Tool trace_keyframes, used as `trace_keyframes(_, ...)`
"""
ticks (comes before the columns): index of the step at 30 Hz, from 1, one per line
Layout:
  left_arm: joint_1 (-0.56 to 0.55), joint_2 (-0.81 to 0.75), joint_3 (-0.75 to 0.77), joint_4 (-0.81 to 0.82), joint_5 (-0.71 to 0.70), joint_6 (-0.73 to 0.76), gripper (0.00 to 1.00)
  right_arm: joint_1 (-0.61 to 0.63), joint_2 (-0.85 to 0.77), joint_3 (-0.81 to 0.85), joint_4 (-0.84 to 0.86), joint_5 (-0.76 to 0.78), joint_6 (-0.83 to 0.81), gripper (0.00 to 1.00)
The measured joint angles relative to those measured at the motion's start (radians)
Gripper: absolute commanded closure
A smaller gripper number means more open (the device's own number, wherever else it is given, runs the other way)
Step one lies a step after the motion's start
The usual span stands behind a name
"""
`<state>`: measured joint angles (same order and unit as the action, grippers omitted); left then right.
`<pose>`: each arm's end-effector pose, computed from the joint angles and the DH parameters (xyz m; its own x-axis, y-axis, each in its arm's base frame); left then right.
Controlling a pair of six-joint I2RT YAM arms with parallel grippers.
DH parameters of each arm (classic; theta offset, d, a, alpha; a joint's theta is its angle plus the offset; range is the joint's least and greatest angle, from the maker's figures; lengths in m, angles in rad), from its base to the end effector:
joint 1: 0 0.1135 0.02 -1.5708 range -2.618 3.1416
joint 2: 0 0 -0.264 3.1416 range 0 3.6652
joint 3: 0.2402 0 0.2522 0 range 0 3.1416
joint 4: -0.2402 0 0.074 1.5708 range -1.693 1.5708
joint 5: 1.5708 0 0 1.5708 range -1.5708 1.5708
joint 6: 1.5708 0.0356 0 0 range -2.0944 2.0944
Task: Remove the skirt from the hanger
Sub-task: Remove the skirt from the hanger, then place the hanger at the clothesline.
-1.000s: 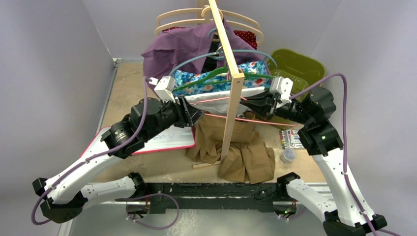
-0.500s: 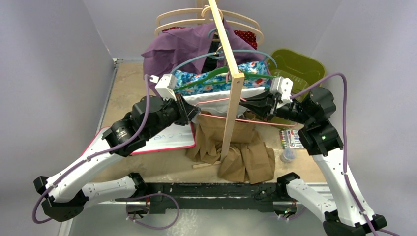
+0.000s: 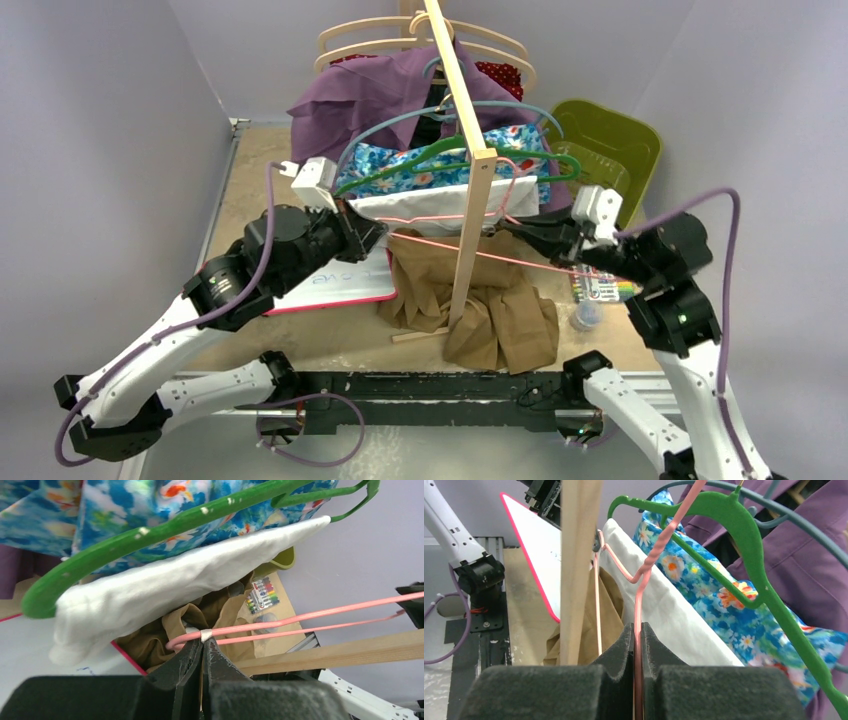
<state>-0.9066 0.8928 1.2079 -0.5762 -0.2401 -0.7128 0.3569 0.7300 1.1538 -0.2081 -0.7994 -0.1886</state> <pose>0.1137 -0.1315 0.4240 -0.5279 -0.3561 -0.7710 0.3674 0.7228 -0.5853 0.1020 0.0653 0.4661 0.3657 -0.0031 -0.9307 -0.8462 0.4153 -0.3339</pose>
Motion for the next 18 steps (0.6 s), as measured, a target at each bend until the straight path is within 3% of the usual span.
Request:
trace_keyframes(9, 0.0, -0.045, -0.004, -0.047, -0.053, 0.001, 1.0, 0.0, -0.13, -0.013, -0.074, 0.098, -0.003, 1.0)
trace_keyframes(18, 0.0, -0.047, -0.019, -0.046, -0.056, 0.003, 1.0, 0.0, -0.084, 0.081, -0.162, 0.127, 0.005, 1.0)
